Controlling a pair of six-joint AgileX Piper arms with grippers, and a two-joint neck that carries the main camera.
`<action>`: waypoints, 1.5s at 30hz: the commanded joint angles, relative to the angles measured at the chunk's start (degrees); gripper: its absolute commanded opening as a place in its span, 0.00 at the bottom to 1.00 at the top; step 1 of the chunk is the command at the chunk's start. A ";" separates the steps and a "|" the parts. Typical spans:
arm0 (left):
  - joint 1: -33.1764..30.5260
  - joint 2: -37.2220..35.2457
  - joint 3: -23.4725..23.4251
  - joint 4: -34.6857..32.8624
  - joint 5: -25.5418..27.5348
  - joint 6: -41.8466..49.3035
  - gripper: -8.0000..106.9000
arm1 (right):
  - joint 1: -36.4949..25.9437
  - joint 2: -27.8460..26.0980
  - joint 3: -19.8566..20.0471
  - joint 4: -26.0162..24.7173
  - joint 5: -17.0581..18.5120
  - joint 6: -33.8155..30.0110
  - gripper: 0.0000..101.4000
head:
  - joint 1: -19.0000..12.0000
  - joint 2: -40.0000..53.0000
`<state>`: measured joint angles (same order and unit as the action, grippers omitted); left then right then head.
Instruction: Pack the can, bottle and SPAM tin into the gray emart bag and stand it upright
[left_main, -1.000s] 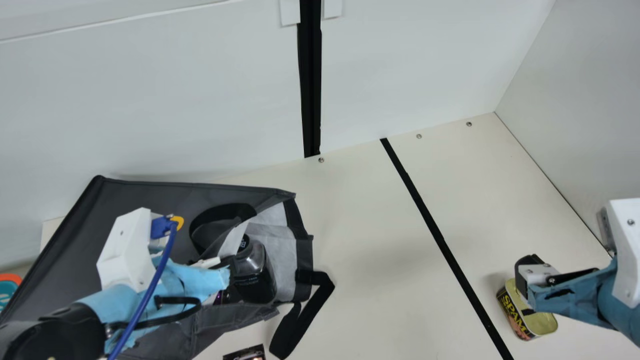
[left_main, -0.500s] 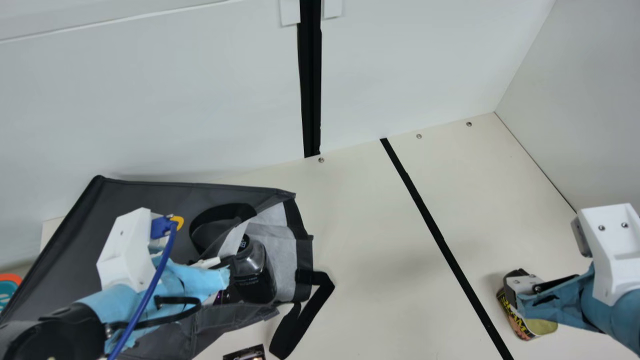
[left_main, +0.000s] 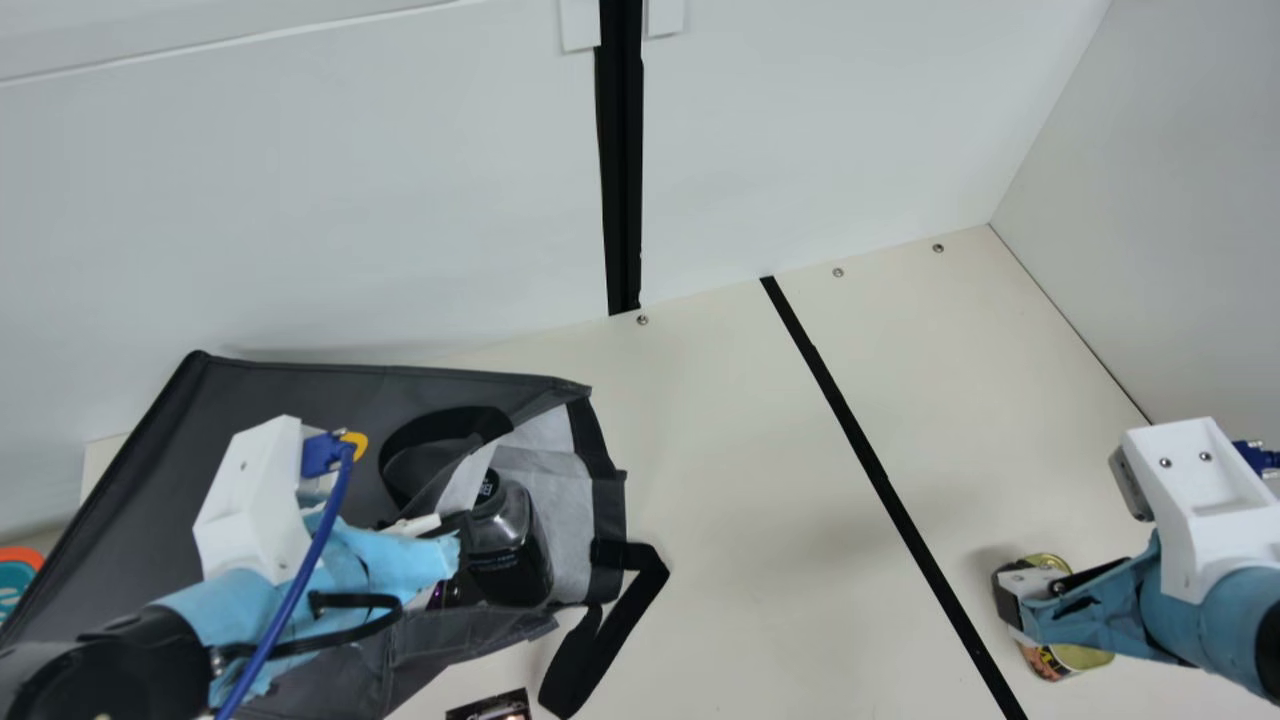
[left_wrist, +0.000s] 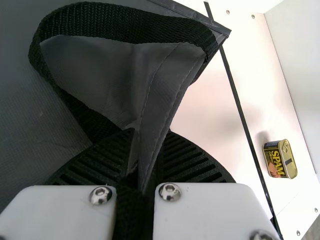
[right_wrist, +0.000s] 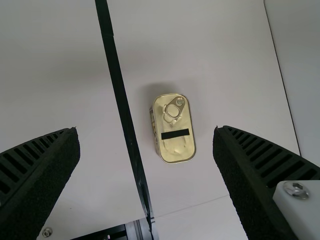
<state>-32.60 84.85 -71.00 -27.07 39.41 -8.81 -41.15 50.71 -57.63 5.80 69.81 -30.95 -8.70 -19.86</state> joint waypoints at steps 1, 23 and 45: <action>0.00 0.00 0.00 0.00 0.00 0.00 0.00 | -1.78 0.48 0.18 1.06 0.09 -2.43 0.94 | -1.30 -0.14; 0.00 0.00 0.00 0.00 0.00 0.00 0.00 | -22.88 9.97 3.81 10.64 0.09 -27.43 0.94 | -1.30 -0.14; 0.00 0.00 0.00 0.00 0.00 0.00 0.00 | -30.17 17.42 7.00 12.49 0.09 -39.86 0.94 | -1.30 -0.14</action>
<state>-32.60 84.85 -71.00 -27.07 39.41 -8.81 -71.43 67.99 -50.66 18.46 69.76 -70.78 -8.70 -19.86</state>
